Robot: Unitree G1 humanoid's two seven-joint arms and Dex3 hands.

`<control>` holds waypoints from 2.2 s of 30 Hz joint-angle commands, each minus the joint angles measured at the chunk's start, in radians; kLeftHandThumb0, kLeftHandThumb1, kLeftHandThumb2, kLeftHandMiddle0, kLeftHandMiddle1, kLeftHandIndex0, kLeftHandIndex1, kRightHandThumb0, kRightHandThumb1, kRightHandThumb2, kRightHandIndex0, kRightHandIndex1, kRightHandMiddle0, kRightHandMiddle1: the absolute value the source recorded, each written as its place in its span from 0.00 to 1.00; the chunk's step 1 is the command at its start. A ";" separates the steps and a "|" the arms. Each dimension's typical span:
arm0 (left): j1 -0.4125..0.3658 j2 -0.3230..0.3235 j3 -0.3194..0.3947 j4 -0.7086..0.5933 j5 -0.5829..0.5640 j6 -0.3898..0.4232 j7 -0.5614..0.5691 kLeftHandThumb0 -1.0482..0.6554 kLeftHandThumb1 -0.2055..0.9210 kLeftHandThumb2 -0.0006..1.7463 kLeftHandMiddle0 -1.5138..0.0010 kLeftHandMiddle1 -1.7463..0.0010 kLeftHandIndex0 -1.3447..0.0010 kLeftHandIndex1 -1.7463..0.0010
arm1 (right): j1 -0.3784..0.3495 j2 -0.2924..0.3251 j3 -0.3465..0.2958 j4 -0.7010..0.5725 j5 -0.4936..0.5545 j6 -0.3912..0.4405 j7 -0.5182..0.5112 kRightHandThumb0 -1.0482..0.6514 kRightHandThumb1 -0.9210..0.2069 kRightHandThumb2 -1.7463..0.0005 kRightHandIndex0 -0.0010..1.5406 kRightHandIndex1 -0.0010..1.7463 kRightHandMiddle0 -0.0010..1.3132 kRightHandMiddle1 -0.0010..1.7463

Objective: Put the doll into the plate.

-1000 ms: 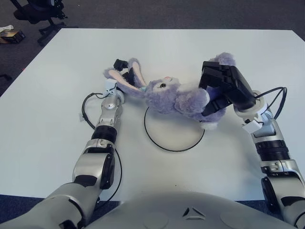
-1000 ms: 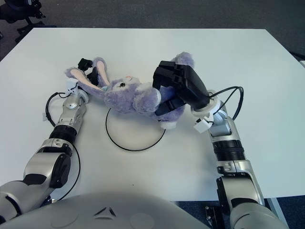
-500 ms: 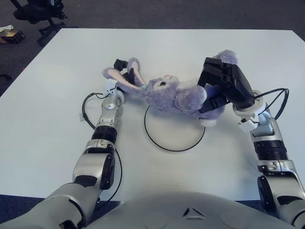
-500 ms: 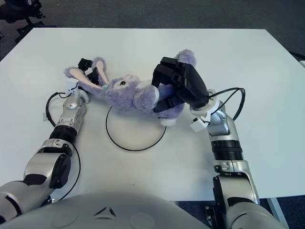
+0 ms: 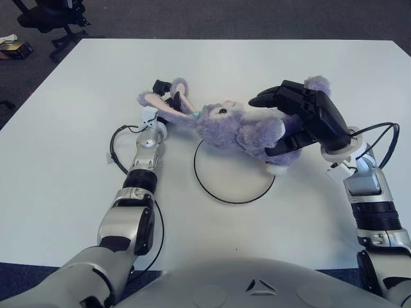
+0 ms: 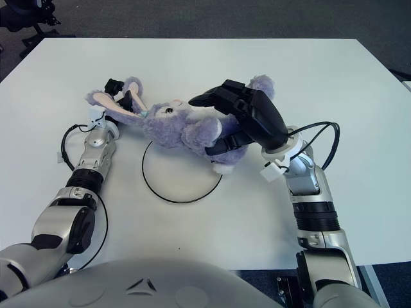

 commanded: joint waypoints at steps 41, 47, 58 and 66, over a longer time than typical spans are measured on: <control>0.066 -0.032 -0.023 0.056 0.013 0.041 0.023 0.40 0.89 0.38 0.46 0.00 0.79 0.00 | 0.210 -0.249 -0.149 -0.464 1.256 1.088 0.415 0.29 0.00 0.79 0.34 0.01 0.45 0.06; 0.065 -0.031 -0.024 0.060 0.011 0.036 0.019 0.40 0.90 0.38 0.46 0.00 0.80 0.00 | 0.142 -0.390 -0.271 -0.502 1.325 1.242 0.400 0.30 0.00 0.79 0.34 0.01 0.48 0.06; 0.064 -0.030 -0.024 0.063 0.009 0.033 0.016 0.40 0.90 0.38 0.46 0.00 0.80 0.00 | 0.137 -0.178 -0.410 -0.473 1.176 1.069 0.400 0.39 0.00 0.82 0.55 0.04 0.54 0.36; 0.064 -0.029 -0.025 0.062 0.009 0.033 0.014 0.40 0.91 0.37 0.46 0.00 0.80 0.00 | 0.067 -0.006 -0.405 -0.383 1.050 0.867 0.475 0.40 0.00 0.85 0.69 0.09 0.39 0.80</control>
